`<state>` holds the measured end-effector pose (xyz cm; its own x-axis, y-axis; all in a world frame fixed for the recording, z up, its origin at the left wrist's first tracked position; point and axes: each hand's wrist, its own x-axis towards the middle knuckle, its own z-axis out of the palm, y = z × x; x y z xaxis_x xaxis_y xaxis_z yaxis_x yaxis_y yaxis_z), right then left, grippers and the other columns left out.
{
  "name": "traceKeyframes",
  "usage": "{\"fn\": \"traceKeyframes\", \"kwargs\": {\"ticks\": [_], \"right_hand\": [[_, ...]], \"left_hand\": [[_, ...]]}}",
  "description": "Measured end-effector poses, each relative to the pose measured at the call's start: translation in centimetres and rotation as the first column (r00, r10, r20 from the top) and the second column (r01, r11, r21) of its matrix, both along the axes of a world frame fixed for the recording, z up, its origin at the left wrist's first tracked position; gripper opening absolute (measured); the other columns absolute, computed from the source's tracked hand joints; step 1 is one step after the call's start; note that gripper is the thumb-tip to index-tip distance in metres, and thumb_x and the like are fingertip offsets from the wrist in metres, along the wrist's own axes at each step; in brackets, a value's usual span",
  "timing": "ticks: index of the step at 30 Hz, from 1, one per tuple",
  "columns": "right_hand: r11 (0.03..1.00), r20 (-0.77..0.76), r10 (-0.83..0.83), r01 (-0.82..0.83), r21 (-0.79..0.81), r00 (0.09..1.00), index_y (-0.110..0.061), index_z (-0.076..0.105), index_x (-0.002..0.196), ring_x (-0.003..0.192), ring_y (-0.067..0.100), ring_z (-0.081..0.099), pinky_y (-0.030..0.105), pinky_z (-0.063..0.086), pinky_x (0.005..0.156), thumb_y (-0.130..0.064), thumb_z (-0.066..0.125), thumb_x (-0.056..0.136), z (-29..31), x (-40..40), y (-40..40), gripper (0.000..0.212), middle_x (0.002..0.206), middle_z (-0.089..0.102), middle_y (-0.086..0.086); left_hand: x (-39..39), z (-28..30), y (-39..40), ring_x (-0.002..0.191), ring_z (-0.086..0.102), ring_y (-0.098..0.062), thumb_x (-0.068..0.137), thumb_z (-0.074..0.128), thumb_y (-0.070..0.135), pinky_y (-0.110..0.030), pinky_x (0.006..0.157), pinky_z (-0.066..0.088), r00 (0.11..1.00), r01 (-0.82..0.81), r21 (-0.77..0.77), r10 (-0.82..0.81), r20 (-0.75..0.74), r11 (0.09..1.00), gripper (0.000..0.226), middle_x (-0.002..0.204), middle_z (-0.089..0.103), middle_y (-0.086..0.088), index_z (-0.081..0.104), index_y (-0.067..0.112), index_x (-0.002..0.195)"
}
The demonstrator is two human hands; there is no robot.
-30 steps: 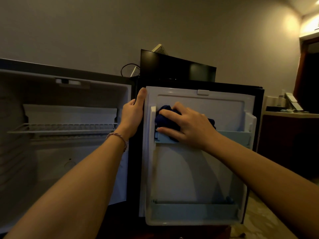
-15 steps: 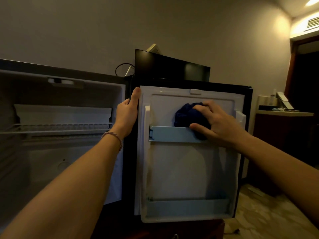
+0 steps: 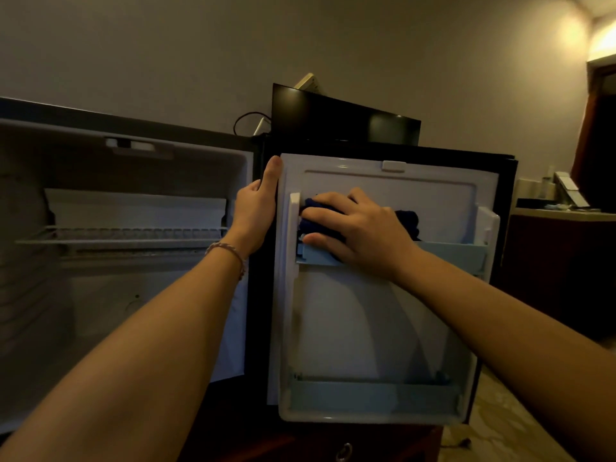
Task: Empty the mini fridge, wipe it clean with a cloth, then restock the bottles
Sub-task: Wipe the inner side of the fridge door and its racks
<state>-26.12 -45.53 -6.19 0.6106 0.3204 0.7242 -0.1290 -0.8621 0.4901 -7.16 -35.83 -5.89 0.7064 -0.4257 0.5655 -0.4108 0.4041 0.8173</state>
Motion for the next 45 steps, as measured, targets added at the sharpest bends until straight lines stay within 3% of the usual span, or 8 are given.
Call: {"fn": "traceKeyframes", "kwargs": {"ticks": [5,17,21,25,28,33,37,45], "right_hand": [[1.000,-0.060,-0.010,0.010,0.014,0.998,-0.029,0.062,0.122,0.088,0.026,0.057,0.042,0.054,0.055,-0.059,0.038,0.098,0.4,-1.1,-0.7,0.045,0.127,0.056,0.000],[0.998,-0.006,-0.064,0.064,0.006,0.998,-0.014,0.062,0.124,0.100,0.033,0.060,0.049,0.056,0.071,-0.051,0.038,0.102,0.3,-8.3,-7.7,0.049,0.127,0.056,0.014],[0.999,0.007,-0.050,0.050,0.000,0.999,-0.016,0.058,0.123,0.096,0.033,0.060,0.049,0.056,0.065,-0.053,0.040,0.102,0.2,-6.6,-7.5,0.046,0.124,0.055,0.015],[0.999,0.027,0.015,-0.014,-0.031,1.000,-0.018,0.059,0.120,0.093,0.034,0.060,0.048,0.055,0.058,-0.053,0.041,0.102,0.2,-3.9,-5.2,0.043,0.121,0.056,0.015],[0.999,0.029,0.041,-0.040,-0.034,0.999,-0.018,0.064,0.118,0.093,0.034,0.060,0.047,0.055,0.056,-0.055,0.040,0.101,0.3,-1.0,-2.2,0.046,0.120,0.058,0.014],[1.000,0.069,0.017,-0.015,-0.025,0.997,-0.018,0.066,0.111,0.083,0.029,0.059,0.041,0.053,0.050,-0.055,0.040,0.100,0.1,1.4,0.8,0.046,0.116,0.061,0.008],[1.000,0.069,0.002,-0.001,-0.024,0.998,-0.020,0.064,0.114,0.083,0.029,0.059,0.041,0.052,0.048,-0.055,0.041,0.100,0.0,0.6,-0.1,0.044,0.116,0.060,0.006],[0.996,0.158,-0.005,-0.009,0.086,0.987,-0.016,0.064,0.118,0.086,0.031,0.064,0.040,0.054,0.054,-0.051,0.038,0.102,-0.4,-5.0,-5.0,0.047,0.117,0.060,0.008]], "left_hand": [[-0.4,0.1,0.4,0.078,0.056,-0.026,0.058,0.056,0.095,-0.043,0.074,0.047,0.999,0.027,0.014,-0.027,0.021,1.000,0.093,0.086,0.062,-0.012,0.066,0.010,0.094],[0.4,0.1,-0.2,0.077,0.054,-0.023,0.058,0.053,0.099,-0.042,0.073,0.046,0.999,-0.042,0.017,0.042,0.019,0.999,0.086,0.087,0.060,-0.006,0.062,0.019,0.089],[0.5,-0.1,-0.5,0.075,0.053,-0.023,0.060,0.051,0.099,-0.045,0.072,0.047,0.998,-0.054,0.015,0.053,0.032,0.998,0.086,0.084,0.059,-0.008,0.059,0.017,0.085],[0.8,-0.1,-0.6,0.080,0.058,-0.023,0.061,0.051,0.098,-0.059,0.090,0.053,0.999,-0.043,0.016,0.043,0.031,0.999,0.086,0.090,0.065,-0.013,0.064,0.018,0.090],[0.5,-0.1,-0.5,0.078,0.058,-0.024,0.058,0.051,0.099,-0.050,0.079,0.054,0.998,-0.042,0.018,0.042,0.039,0.999,0.090,0.087,0.063,-0.009,0.064,0.017,0.091],[0.5,-0.1,-0.3,0.080,0.064,-0.035,0.058,0.053,0.097,-0.055,0.086,0.054,1.000,-0.024,0.009,0.024,0.016,1.000,0.112,0.089,0.068,-0.020,0.069,-0.005,0.102],[0.2,0.0,-0.1,0.076,0.058,-0.027,0.058,0.053,0.097,-0.049,0.076,0.053,1.000,-0.012,0.023,0.012,0.024,1.000,0.094,0.086,0.062,-0.013,0.066,0.012,0.094],[0.1,0.1,0.0,0.074,0.049,-0.023,0.055,0.051,0.100,-0.040,0.068,0.040,0.998,-0.049,0.029,0.048,0.046,0.998,0.090,0.086,0.057,-0.007,0.060,0.017,0.089]]}}
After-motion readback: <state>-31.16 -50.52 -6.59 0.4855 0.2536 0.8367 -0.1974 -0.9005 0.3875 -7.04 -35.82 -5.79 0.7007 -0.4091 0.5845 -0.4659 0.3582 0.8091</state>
